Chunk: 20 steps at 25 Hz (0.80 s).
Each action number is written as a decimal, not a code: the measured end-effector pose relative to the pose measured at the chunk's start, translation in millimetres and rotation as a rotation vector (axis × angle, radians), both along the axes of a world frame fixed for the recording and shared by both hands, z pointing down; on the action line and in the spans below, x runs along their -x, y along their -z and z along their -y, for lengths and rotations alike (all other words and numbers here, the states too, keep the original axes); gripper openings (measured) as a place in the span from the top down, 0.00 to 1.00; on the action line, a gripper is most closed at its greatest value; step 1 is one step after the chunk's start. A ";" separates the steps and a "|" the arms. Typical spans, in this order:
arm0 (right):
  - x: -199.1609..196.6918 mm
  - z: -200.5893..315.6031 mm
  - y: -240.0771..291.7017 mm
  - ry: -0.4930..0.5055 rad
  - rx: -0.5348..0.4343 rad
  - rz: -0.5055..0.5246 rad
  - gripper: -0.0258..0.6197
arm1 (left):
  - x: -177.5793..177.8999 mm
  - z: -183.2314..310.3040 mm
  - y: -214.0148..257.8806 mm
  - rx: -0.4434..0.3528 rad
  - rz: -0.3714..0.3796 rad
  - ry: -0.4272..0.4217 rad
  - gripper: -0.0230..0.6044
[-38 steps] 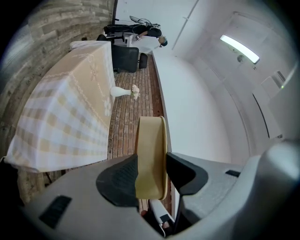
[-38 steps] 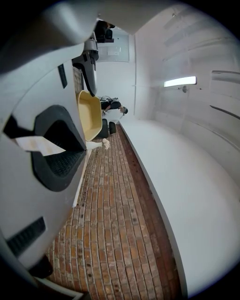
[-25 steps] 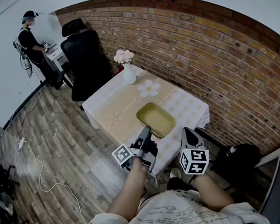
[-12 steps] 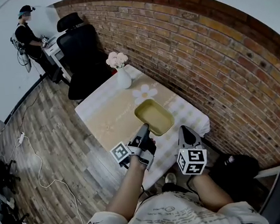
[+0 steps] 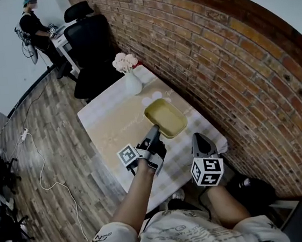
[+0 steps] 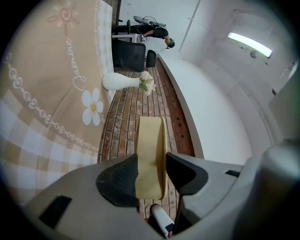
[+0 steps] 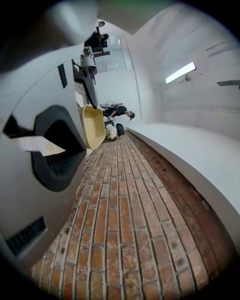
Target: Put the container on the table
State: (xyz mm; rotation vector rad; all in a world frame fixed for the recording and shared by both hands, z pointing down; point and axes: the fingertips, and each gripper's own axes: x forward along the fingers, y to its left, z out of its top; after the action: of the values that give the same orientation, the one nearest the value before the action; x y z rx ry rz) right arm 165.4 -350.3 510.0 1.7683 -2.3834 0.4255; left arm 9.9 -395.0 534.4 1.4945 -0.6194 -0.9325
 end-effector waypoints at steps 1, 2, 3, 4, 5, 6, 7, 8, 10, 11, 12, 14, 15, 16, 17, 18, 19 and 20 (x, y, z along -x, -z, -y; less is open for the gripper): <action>0.0 3.9 -2.7 0.005 0.005 -0.001 0.96 | 2.7 7.5 -6.1 0.011 0.009 0.014 0.65; -0.1 7.5 -6.0 0.009 0.012 -0.002 0.96 | 5.2 14.6 -13.7 0.026 0.017 0.027 0.65; -0.5 10.7 -9.7 0.011 0.019 -0.001 0.96 | 7.3 21.1 -21.8 0.042 0.023 0.034 0.65; -1.2 13.5 -13.8 0.011 0.029 0.005 0.96 | 8.5 26.7 -28.9 0.054 0.023 0.035 0.65; -1.9 15.2 -18.0 0.008 0.039 0.015 0.96 | 8.9 30.9 -33.9 0.059 0.015 0.030 0.65; -2.4 16.0 -22.3 0.006 0.049 0.022 0.96 | 8.8 33.7 -37.2 0.058 0.003 0.023 0.65; -2.8 16.5 -26.5 0.005 0.056 0.026 0.96 | 8.6 35.9 -39.6 0.053 -0.008 0.018 0.65; -2.9 18.0 -30.1 0.005 0.060 0.027 0.96 | 9.1 38.9 -41.9 0.047 -0.014 0.017 0.65; -3.4 25.7 -35.2 0.006 0.063 0.025 0.96 | 12.5 49.3 -47.9 0.035 -0.019 0.032 0.65; -4.2 32.4 -37.2 0.005 0.066 0.024 0.96 | 14.6 57.1 -51.4 0.030 -0.023 0.042 0.65; -5.3 40.5 -39.2 0.003 0.071 0.024 0.96 | 16.2 66.2 -54.6 0.026 -0.027 0.050 0.65; -8.1 55.1 -44.7 -0.001 0.084 0.018 0.96 | 16.9 83.4 -59.7 0.020 -0.036 0.052 0.65; -9.7 60.2 -47.9 -0.003 0.089 0.012 0.96 | 16.0 90.6 -61.5 0.015 -0.041 0.047 0.65; -11.6 64.4 -51.2 -0.005 0.091 0.005 0.96 | 14.4 97.2 -63.0 0.010 -0.045 0.041 0.65; -13.4 68.2 -54.4 -0.007 0.093 -0.001 0.96 | 12.9 104.0 -64.7 0.006 -0.047 0.036 0.65; -14.9 72.3 -57.7 -0.009 0.094 -0.005 0.96 | 11.8 111.2 -67.1 0.003 -0.048 0.031 0.65; -15.8 76.5 -61.2 -0.011 0.095 -0.006 0.96 | 11.1 118.9 -69.9 0.002 -0.048 0.029 0.65; -16.3 80.8 -64.5 -0.012 0.095 -0.008 0.96 | 10.4 126.7 -72.9 0.001 -0.048 0.026 0.65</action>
State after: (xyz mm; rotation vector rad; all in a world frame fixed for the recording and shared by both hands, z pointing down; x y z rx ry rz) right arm 181.7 -431.1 574.6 1.7402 -2.3080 0.5230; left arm -0.5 -521.7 607.4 1.4626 -0.6058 -0.9851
